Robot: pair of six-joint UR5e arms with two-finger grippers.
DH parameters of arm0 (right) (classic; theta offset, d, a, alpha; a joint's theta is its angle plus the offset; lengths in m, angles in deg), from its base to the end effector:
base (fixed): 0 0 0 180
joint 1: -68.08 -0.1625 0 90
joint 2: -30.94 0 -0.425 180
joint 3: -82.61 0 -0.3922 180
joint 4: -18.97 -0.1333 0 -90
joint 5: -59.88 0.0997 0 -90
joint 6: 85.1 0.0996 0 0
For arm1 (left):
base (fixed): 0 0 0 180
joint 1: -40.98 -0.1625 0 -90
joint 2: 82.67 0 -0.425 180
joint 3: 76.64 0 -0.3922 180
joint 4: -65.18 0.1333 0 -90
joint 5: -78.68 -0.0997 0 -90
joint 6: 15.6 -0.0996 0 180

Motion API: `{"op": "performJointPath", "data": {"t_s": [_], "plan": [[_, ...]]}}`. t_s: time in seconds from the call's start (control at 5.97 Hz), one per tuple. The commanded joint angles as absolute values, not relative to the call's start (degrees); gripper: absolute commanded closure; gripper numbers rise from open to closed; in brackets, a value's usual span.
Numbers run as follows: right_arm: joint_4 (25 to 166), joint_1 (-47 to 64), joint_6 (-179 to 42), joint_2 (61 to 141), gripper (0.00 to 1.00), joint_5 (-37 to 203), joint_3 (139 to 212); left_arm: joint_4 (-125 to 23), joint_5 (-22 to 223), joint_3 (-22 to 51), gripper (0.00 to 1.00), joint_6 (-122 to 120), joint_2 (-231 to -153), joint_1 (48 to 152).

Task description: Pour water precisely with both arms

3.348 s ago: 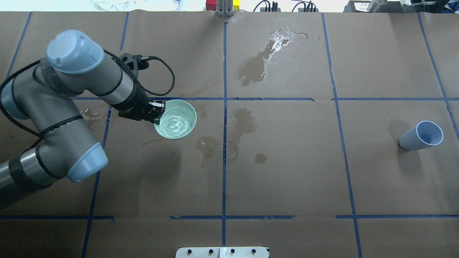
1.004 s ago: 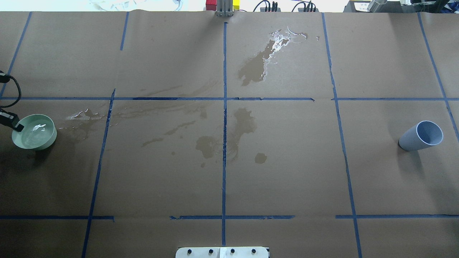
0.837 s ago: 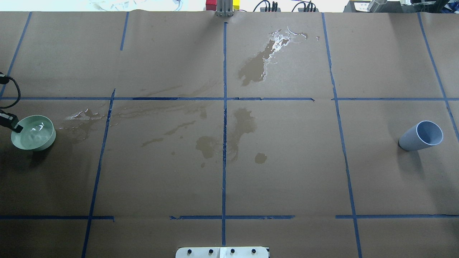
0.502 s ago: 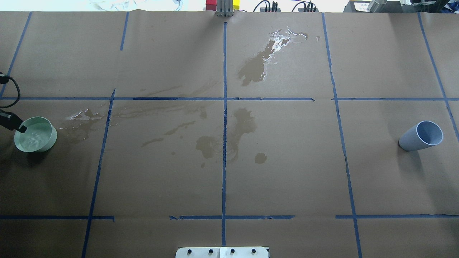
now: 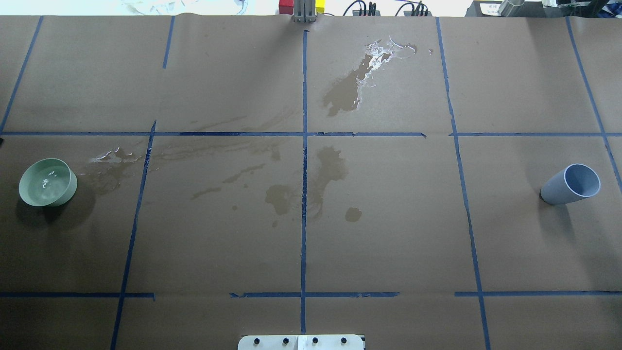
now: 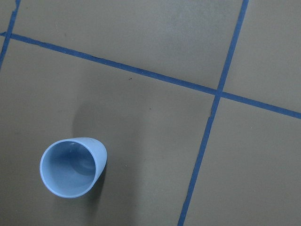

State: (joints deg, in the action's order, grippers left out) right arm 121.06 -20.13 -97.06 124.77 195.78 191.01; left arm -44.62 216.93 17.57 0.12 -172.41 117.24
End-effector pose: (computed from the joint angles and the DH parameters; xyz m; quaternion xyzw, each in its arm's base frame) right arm 0.0476 -0.4555 0.5528 0.0544 -0.3865 -0.1186 0.9130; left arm 0.0632 -0.5068 0.5810 0.0799 0.4346 0.0687 0.8944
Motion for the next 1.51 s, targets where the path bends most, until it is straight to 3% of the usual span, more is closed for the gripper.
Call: {"op": "performJointPath", "data": {"t_s": [0.0,0.33,1.0,1.34], "plan": [[123.9,-22.1,-96.9,124.8,0.00,197.2,191.1,-40.9,216.6,18.7,0.00,-8.5,-171.7,123.4],[122.8,-22.0,-96.6,126.2,0.00,196.6,187.7,-27.8,215.7,19.3,0.00,-15.8,-171.9,128.9],[119.3,-22.4,-97.1,134.3,0.00,198.0,191.8,-19.2,212.5,19.2,0.00,-23.1,-171.6,131.4],[117.2,-22.3,-96.4,134.0,0.00,196.0,190.7,-19.8,212.3,18.0,0.00,-23.2,-170.3,131.2]]}}
